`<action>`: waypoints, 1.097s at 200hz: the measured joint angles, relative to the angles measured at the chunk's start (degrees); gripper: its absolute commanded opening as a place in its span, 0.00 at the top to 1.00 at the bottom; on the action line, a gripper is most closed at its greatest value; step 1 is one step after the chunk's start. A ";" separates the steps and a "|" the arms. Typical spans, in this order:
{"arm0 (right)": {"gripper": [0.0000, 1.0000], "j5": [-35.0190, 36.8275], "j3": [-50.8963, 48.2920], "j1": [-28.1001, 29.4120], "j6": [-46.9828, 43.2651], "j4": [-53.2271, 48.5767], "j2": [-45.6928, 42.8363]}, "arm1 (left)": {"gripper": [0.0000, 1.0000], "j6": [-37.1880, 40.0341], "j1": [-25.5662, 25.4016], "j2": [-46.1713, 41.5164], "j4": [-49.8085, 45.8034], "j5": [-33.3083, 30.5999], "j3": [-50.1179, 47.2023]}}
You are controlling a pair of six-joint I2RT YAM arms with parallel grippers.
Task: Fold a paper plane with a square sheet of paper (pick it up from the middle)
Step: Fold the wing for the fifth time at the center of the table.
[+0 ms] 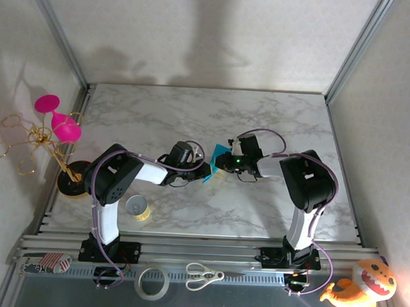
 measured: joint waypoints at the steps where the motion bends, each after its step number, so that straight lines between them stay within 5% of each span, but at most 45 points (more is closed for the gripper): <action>1: 0.85 0.00 0.00 0.00 0.02 -0.02 0.00 | 0.90 0.00 0.00 0.00 0.00 0.00 0.00; 219: 0.85 1.97 6.56 0.63 -2.40 -10.80 2.69 | 0.82 0.68 0.09 -0.57 -3.02 0.76 1.20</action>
